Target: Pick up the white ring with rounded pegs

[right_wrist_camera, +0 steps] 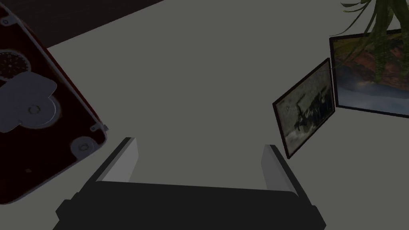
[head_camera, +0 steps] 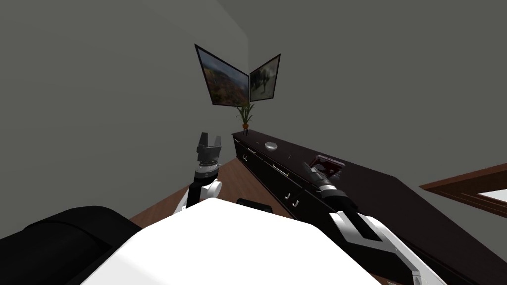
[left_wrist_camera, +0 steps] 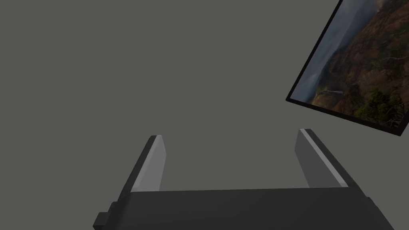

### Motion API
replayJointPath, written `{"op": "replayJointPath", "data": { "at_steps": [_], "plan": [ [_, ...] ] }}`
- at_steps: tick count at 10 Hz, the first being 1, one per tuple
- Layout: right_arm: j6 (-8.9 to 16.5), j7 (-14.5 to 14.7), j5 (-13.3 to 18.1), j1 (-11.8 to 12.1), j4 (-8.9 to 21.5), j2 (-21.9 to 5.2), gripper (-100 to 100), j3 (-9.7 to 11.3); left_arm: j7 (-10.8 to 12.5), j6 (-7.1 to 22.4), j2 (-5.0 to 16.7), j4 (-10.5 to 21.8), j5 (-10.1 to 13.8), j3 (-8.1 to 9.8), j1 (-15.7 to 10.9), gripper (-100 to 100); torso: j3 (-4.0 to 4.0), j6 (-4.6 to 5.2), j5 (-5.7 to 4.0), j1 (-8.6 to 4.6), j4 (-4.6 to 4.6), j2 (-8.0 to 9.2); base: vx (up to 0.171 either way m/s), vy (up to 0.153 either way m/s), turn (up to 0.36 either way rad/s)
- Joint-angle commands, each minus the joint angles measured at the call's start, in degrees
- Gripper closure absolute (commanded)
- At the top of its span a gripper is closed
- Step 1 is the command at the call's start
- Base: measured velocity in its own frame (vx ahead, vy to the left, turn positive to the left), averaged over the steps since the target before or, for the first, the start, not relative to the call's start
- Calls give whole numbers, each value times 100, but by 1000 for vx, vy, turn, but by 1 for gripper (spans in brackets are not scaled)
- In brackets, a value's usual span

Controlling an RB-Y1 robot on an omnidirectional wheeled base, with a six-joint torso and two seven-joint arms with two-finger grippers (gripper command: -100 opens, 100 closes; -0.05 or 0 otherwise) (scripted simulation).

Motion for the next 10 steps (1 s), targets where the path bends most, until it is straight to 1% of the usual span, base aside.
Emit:
{"op": "replayJointPath", "data": {
  "at_steps": [1, 2, 3, 4, 5, 6, 7, 8, 9, 10],
  "plan": [
    [261, 48, -21, -28, 117, -196, -100, -13, 0, 0, 0, 0, 0, 0, 0, 0, 0, 0, 0, 0, 0, 0, -9, 50, 57],
    [416, 93, -57, -16, 279, -401, -100, -46, 0, 0, 0, 0, 0, 0, 0, 0, -3, 1, 1, -1, -1, -5, 3, 47, 109],
    [509, 93, -57, -16, 279, -409, -100, -46, 0, 0, 0, 0, 0, 0, 0, 0, -6, 0, 0, -3, -2, -10, 6, 32, 60],
    [673, 126, -98, -2, 447, -617, -100, -73, 0, 0, 0, 0, 0, 0, 1, 0, -7, 1, -1, -7, -2, -12, 11, 49, 119],
    [752, 126, -98, -2, 447, -617, -100, -73, 0, 0, 0, 0, 0, 0, 0, 0, -9, -1, 0, -3, -3, -15, 10, 41, 57],
    [981, 146, -143, 15, 617, -820, -100, -97, 0, 0, 0, 0, 0, 0, 1, 0, -8, 1, 0, -4, -3, -14, 15, 51, 121],
    [991, 146, -143, 15, 617, -820, -100, -97, 0, 0, 0, 0, 0, 0, 1, 0, -9, -1, 1, -1, -3, -16, 13, 39, 53],
    [1223, 155, -193, 35, 789, -1018, -100, -117, 0, 0, 0, 0, 0, 1, 1, 0, -9, 2, 0, -4, -3, -16, 23, 56, 110],
    [1380, 152, -246, 56, 961, -1193, -100, -132, 0, 0, 0, 0, 0, 0, 1, 0, -11, -1, 0, 0, -4, -19, 45, 77, 184],
    [1446, 152, -246, 56, 961, -1209, -100, -132, 0, 0, 0, 0, 0, 0, 1, 0, -15, -1, 2, 7, -5, -26, 41, 63, 56]
  ]
}}
